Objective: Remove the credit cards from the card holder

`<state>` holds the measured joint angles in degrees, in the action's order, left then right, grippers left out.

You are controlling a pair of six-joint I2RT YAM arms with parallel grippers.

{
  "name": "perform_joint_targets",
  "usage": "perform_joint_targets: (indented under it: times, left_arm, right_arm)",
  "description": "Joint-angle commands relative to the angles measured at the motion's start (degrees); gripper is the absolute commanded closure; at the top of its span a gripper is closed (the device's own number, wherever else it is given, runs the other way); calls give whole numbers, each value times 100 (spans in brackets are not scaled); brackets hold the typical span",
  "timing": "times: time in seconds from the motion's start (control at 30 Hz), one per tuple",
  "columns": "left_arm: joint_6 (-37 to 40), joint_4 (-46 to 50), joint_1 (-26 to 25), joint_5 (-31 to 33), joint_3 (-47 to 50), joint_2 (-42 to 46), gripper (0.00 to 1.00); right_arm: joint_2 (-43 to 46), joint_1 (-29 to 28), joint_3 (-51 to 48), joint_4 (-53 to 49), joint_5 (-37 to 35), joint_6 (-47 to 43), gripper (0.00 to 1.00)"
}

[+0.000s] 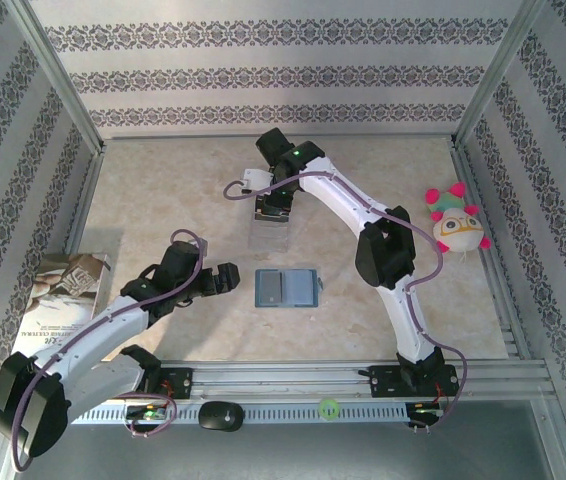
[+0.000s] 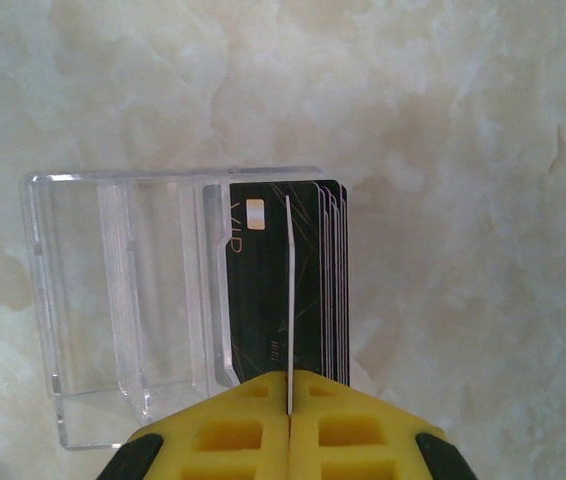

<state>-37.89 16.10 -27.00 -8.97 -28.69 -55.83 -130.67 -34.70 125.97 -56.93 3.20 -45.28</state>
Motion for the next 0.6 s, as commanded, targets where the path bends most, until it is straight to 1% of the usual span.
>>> perform_joint_targets:
  times: [0.0,0.57]
  left_arm:
    - [97,-111,114,-39,107,18,0]
    - [71,-173,255,-145,144,29,0]
  right_arm:
    - [-126,25,16,15,-70,-90,100]
    - [-299,35,-90,-111,167,-18,100]
